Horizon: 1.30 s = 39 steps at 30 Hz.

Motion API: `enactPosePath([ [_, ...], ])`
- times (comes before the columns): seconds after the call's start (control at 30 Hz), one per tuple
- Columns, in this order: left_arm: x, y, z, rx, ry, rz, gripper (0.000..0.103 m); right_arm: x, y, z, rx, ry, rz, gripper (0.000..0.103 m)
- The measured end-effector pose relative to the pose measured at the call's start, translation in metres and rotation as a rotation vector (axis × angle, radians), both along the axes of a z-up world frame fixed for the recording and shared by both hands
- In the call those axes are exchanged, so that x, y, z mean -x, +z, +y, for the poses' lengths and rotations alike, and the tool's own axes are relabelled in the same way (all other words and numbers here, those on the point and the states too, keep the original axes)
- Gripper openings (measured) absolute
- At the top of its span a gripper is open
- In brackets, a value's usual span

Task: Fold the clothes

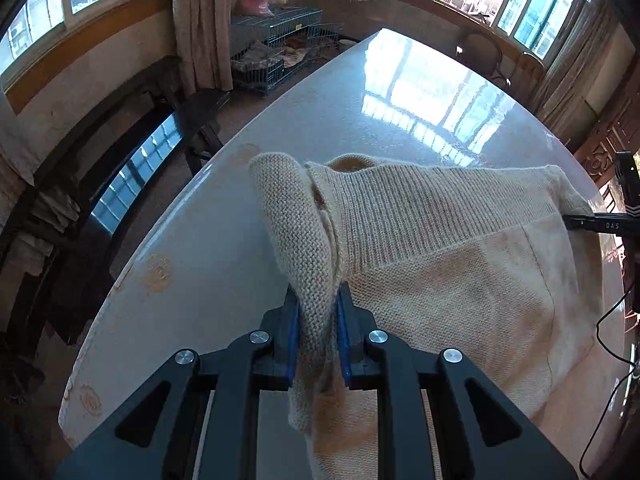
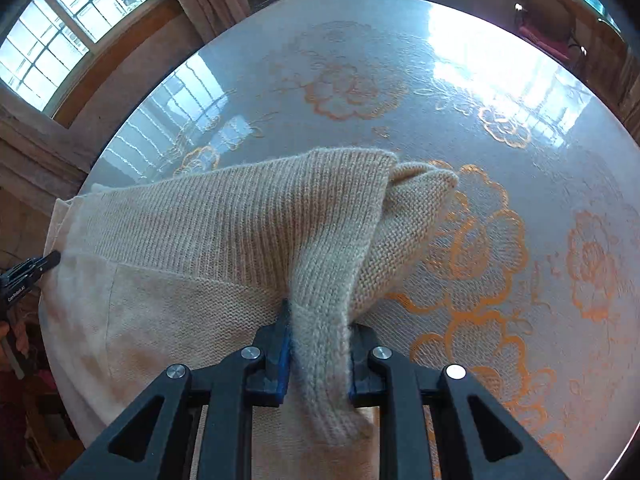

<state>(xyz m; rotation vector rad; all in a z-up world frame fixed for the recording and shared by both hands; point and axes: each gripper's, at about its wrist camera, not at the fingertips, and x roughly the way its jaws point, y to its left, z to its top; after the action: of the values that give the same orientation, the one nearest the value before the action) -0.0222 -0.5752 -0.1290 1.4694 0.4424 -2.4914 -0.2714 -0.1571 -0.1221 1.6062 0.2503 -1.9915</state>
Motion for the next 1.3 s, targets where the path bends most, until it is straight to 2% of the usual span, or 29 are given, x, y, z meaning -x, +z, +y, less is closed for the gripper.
enactPosePath([
  [0.2, -0.094, 0.014, -0.032, 0.034, 0.179, 0.053, 0.016, -0.003, 0.004, -0.126, -0.091, 0.231, 0.029, 0.019],
  [0.43, -0.135, 0.000, -0.037, 0.050, 0.317, 0.037, 0.018, -0.011, 0.007, -0.241, -0.141, 0.379, 0.088, 0.020],
  [0.6, -0.143, -0.007, -0.031, 0.058, 0.371, 0.046, 0.020, -0.009, 0.009, -0.287, -0.165, 0.406, 0.137, 0.021],
  [0.73, -0.150, -0.010, -0.038, 0.056, 0.409, 0.055, 0.021, -0.006, 0.013, -0.300, -0.158, 0.369, 0.161, 0.025],
  [0.8, -0.150, -0.013, -0.042, 0.051, 0.422, 0.042, 0.022, 0.012, 0.014, -0.298, -0.144, 0.317, 0.149, 0.028],
  [0.9, -0.147, -0.018, -0.050, 0.038, 0.438, 0.046, 0.023, 0.008, 0.015, -0.300, -0.078, 0.241, 0.117, 0.030],
  [1.03, -0.150, -0.012, -0.050, 0.026, 0.455, 0.052, 0.027, 0.012, 0.035, -0.285, -0.020, 0.179, 0.221, 0.030],
  [1.1, -0.153, -0.009, -0.047, 0.041, 0.460, 0.054, 0.031, 0.005, 0.047, -0.276, 0.038, 0.171, 0.230, 0.030],
  [1.2, -0.156, -0.005, -0.048, 0.040, 0.477, 0.053, 0.032, -0.004, 0.050, -0.274, 0.127, 0.234, 0.146, 0.030],
  [1.3, -0.160, -0.003, -0.044, 0.054, 0.489, 0.044, 0.036, -0.016, 0.030, -0.281, 0.124, 0.293, 0.010, 0.030],
])
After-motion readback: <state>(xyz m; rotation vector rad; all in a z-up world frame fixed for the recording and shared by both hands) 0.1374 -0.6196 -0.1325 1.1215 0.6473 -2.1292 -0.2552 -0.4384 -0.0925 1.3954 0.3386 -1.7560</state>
